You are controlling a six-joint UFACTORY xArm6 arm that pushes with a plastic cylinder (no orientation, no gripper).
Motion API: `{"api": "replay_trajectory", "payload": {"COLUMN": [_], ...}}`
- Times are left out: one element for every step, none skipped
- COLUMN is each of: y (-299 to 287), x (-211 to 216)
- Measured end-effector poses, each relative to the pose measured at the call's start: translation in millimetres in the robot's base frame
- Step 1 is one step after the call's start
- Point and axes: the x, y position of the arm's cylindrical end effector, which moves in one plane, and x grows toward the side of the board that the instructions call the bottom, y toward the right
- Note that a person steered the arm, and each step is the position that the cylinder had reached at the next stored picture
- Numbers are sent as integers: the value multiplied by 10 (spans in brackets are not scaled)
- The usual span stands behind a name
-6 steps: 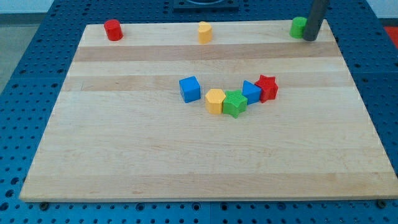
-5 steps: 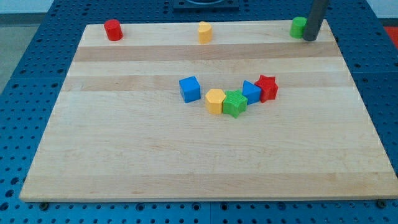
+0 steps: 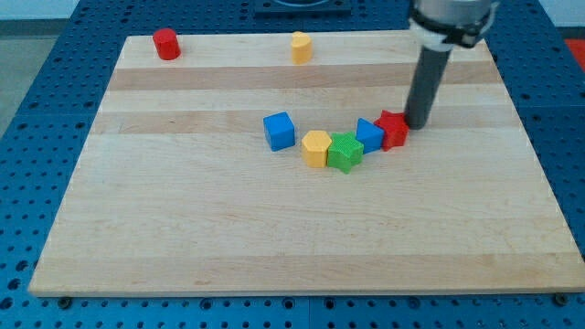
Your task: Slide blue triangle towards the center left
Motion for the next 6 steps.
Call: {"api": "replay_trajectory", "payload": {"y": [-412, -661, -680, -688, -699, -804], "x": [149, 364, 646, 890, 1136, 1347]}}
